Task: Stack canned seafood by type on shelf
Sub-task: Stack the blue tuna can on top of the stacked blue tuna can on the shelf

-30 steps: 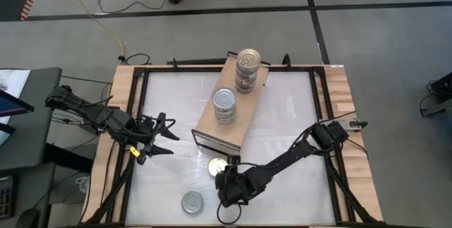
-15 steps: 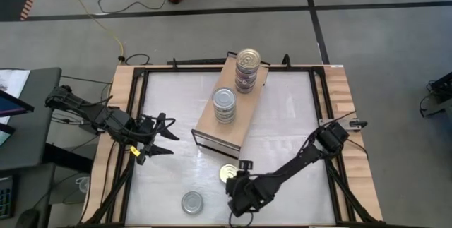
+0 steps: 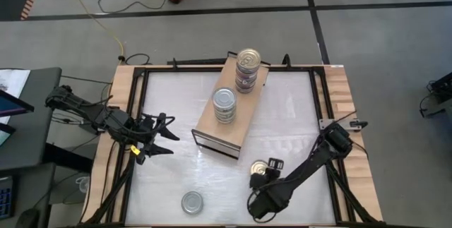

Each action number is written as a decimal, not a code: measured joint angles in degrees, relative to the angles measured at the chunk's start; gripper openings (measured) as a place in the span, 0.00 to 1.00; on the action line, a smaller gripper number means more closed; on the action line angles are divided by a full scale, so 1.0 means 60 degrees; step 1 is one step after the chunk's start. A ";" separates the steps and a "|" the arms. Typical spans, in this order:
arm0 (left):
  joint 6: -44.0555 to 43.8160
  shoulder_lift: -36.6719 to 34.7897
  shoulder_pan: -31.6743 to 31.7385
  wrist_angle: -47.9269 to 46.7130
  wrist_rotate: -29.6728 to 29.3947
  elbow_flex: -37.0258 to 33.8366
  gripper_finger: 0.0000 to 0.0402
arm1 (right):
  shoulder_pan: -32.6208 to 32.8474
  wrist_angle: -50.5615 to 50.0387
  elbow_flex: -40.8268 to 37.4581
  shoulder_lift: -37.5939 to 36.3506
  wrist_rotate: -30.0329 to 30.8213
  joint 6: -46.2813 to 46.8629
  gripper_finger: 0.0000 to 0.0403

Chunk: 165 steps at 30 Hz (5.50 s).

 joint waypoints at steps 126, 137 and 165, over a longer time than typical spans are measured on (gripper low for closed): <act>0.2885 -0.0084 0.0920 0.0846 0.0512 0.0002 0.56 | -0.0356 -0.2278 -0.3766 -0.3593 0.3594 0.2354 0.56; 0.4124 -0.0435 0.3585 0.0880 0.1823 0.0004 0.56 | -0.2468 -0.2250 -0.3022 -0.4895 0.6288 -0.0533 0.57; 0.1930 0.1793 0.5767 0.0108 0.5275 0.2919 0.56 | -0.4188 -0.0663 0.1101 -0.6357 0.9365 -0.8396 0.57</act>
